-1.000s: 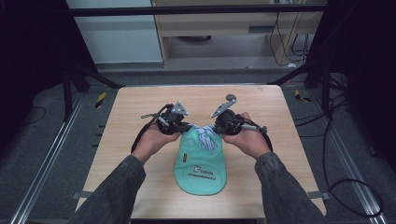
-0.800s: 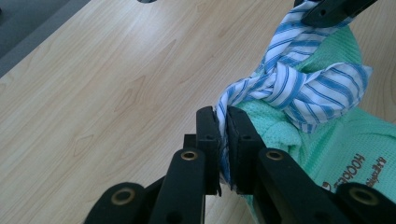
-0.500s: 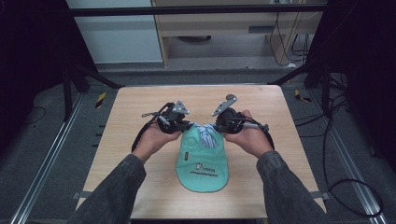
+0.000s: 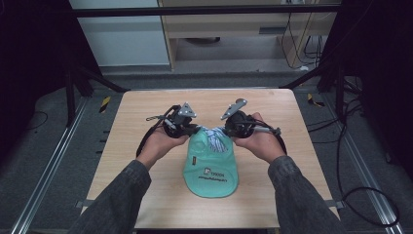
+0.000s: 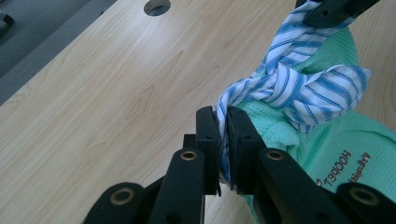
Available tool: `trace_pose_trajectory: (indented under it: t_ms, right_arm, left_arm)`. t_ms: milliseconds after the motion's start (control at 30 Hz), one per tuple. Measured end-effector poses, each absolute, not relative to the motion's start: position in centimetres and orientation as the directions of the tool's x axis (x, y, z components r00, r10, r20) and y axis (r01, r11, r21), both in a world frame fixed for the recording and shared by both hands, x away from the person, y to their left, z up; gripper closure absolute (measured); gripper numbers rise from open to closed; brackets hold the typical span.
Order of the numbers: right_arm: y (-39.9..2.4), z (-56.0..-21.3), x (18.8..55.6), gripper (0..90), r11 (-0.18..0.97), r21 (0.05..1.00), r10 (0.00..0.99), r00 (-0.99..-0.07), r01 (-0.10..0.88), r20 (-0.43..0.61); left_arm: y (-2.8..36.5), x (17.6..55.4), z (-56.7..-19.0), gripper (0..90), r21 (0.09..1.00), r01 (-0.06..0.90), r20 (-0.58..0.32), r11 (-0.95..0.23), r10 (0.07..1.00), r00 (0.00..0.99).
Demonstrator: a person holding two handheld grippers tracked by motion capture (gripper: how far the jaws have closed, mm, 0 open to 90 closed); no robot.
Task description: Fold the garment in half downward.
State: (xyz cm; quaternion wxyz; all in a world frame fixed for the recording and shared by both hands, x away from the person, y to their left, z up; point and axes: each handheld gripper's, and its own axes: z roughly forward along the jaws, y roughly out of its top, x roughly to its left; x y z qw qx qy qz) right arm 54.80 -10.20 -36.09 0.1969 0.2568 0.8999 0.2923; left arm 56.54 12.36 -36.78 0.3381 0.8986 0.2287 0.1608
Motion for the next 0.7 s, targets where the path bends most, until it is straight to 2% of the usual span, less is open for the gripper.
trace_pose_trajectory:
  t_ms: [700]
  right_arm:
    - [-10.7, -35.3, 54.8, 83.4, 0.692, 0.637, 0.585, -0.782, 0.34, -0.218]
  left_arm:
    - [11.8, 56.7, -35.7, 84.2, 0.687, 0.269, 0.172, -0.675, 0.51, 0.843]
